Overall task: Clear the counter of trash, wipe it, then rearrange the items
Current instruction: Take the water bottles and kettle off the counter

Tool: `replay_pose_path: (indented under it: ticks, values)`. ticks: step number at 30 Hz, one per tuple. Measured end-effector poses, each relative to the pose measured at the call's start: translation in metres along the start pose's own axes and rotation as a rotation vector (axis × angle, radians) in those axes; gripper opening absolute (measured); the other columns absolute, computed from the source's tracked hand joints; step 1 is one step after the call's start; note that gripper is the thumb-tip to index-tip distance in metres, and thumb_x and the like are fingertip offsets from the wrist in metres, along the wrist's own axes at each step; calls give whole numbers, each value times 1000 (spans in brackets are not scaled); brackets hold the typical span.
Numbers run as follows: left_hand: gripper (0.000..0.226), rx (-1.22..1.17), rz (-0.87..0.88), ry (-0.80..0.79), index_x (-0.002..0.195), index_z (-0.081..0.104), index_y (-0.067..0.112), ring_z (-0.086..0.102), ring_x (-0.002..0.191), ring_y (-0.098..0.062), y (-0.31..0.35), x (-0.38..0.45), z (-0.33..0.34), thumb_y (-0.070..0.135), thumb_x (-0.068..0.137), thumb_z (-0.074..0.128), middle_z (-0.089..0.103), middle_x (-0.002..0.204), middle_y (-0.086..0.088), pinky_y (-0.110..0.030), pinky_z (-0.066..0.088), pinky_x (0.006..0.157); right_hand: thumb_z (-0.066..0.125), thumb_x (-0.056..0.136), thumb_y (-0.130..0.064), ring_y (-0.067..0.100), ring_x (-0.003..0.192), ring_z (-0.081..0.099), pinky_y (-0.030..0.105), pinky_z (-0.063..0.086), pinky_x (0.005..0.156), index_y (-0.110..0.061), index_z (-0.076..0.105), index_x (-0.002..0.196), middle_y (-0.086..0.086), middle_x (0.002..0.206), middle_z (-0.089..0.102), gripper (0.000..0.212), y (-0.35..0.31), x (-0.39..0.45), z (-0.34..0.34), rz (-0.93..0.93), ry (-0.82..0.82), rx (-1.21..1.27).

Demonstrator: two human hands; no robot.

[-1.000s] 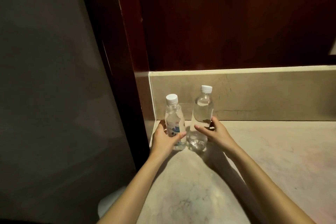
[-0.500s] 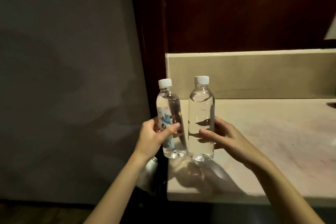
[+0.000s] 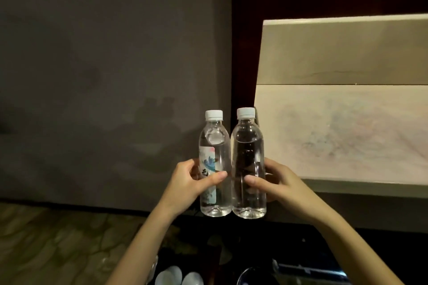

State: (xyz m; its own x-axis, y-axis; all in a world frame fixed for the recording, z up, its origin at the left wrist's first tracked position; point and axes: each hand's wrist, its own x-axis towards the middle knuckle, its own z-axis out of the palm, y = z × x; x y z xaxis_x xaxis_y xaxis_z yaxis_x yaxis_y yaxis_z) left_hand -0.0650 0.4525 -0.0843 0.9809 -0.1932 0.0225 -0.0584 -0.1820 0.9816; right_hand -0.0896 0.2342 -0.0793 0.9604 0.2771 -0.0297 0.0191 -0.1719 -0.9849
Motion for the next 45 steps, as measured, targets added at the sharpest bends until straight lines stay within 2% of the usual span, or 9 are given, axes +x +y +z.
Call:
replay_pose_path:
  ticks: [6, 13, 20, 24, 27, 31, 37, 41, 45]
  values:
    - [37, 34, -81, 55, 90, 71, 8, 72, 80, -12, -37, -46, -7, 30, 64, 85, 76, 86, -1, -20, 55, 69, 70, 81, -42, 11, 97, 69, 32, 57, 76, -27, 66, 112, -8, 108, 71, 35, 36, -18, 38, 59, -56, 15]
    - [54, 112, -342, 142, 92, 72, 22, 71, 86, -8, -114, -122, -20, 56, 52, 78, 75, 90, 8, -26, 55, 78, 75, 73, -51, 11, 97, 69, 45, 55, 88, -27, 67, 107, -7, 105, 72, 43, 111, -46, 108, 213, -135, 58]
    - [58, 95, -588, 203, 97, 71, 21, 72, 90, -14, -187, -183, -54, 54, 50, 81, 76, 93, 3, -45, 56, 87, 72, 66, -61, 3, 96, 67, 38, 55, 89, -25, 66, 110, -9, 104, 72, 57, 171, -60, 192, 358, -208, 32]
    - [40, 121, -713, 212, 98, 69, 24, 72, 90, -14, -238, -210, -79, 37, 64, 86, 75, 93, 5, -42, 56, 85, 75, 77, -45, -6, 95, 64, 18, 52, 86, -28, 64, 110, -16, 102, 70, 39, 209, -60, 246, 438, -247, 26]
    - [36, 146, -836, 236, 93, 68, 23, 72, 89, -17, -281, -228, -98, 28, 63, 88, 76, 88, 7, -39, 57, 84, 75, 75, -48, -3, 98, 63, 17, 49, 87, -28, 61, 113, -15, 104, 69, 45, 244, -62, 290, 504, -262, -8]
    - [51, 414, -960, 126, 100, 66, 19, 69, 84, -11, -345, -250, -122, 49, 61, 81, 73, 94, 4, -35, 56, 81, 76, 75, -45, 4, 95, 65, 26, 52, 88, -32, 58, 107, -10, 103, 70, 39, 299, -66, 347, 653, -283, -10]
    - [38, 475, -1092, -43, 114, 54, 16, 57, 96, -13, -421, -259, -134, 26, 83, 72, 57, 100, 5, -18, 41, 75, 79, 70, -46, 5, 96, 66, 23, 52, 86, -19, 63, 113, -7, 105, 71, 53, 376, -74, 415, 858, -317, -10]
    - [57, 449, -1164, -87, 129, 48, 14, 58, 105, -14, -470, -271, -136, 30, 81, 73, 61, 123, -3, -23, 42, 85, 77, 73, -45, 5, 95, 66, 22, 51, 86, -21, 65, 114, -7, 105, 72, 49, 416, -80, 439, 958, -321, 2]
    - [56, 389, -1226, -77, 128, 47, 7, 58, 99, -18, -511, -270, -126, 22, 81, 74, 62, 115, -5, -27, 44, 86, 78, 73, -42, 12, 97, 67, 28, 52, 91, -18, 66, 112, -1, 107, 72, 47, 452, -75, 447, 1052, -290, -3]
